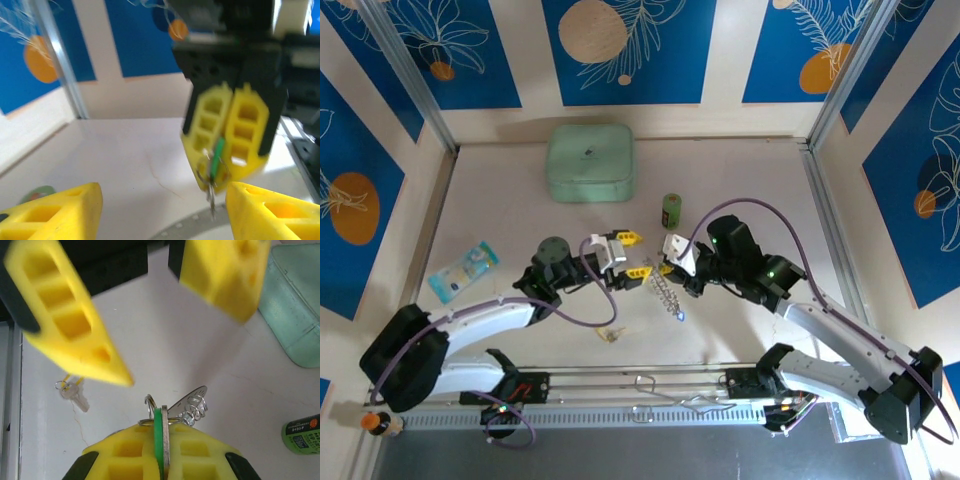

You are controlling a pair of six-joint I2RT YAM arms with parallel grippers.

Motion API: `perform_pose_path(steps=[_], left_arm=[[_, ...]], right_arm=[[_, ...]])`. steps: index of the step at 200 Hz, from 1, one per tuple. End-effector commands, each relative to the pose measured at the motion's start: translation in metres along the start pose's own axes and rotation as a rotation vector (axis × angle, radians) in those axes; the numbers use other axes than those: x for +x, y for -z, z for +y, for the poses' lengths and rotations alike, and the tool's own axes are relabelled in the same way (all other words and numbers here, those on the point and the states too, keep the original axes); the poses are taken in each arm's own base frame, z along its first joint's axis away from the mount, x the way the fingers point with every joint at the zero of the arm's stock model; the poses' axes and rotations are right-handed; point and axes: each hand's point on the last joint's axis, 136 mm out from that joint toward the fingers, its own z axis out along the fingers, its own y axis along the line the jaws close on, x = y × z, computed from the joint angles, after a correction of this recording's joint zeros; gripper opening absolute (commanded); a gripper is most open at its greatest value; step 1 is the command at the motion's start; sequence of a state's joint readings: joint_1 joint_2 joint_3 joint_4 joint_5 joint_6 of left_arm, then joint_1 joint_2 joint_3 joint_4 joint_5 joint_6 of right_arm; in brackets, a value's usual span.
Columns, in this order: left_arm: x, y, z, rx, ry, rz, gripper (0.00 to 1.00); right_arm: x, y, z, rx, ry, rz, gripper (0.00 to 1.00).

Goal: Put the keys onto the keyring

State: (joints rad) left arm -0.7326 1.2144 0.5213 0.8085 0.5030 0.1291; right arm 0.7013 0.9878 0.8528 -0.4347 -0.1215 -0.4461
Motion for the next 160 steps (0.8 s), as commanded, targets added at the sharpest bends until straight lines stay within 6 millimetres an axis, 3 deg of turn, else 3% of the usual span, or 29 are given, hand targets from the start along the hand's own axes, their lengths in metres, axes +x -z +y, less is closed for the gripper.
perform_pose_path(steps=[1, 46, 73, 92, 111, 137, 160], left_arm=[[-0.044, 0.02, 0.035, -0.212, 0.008, -0.107, 0.67], [-0.058, 0.074, 0.097, -0.653, 0.083, -0.079, 0.77], [-0.042, 0.116, 0.133, -0.92, 0.166, 0.009, 0.83], [-0.024, 0.134, 0.147, -1.003, 0.251, 0.051, 0.83], [-0.007, 0.142, 0.157, -1.038, 0.343, 0.087, 0.83], [0.014, 0.143, 0.166, -1.054, 0.416, 0.164, 0.83], [0.025, 0.135, 0.168, -1.018, 0.44, 0.212, 0.83]], right_arm=[[-0.031, 0.001, -0.007, 0.002, 0.049, -0.072, 0.0], [-0.075, -0.037, -0.007, -0.087, -0.011, -0.155, 0.0], [-0.08, -0.072, -0.013, -0.105, -0.125, -0.121, 0.0], [-0.06, -0.097, -0.025, -0.078, -0.203, -0.054, 0.0], [-0.033, -0.107, -0.037, -0.055, -0.275, 0.017, 0.0], [0.015, -0.098, -0.057, 0.003, -0.356, 0.132, 0.0], [0.056, -0.081, -0.062, 0.046, -0.35, 0.286, 0.0]])
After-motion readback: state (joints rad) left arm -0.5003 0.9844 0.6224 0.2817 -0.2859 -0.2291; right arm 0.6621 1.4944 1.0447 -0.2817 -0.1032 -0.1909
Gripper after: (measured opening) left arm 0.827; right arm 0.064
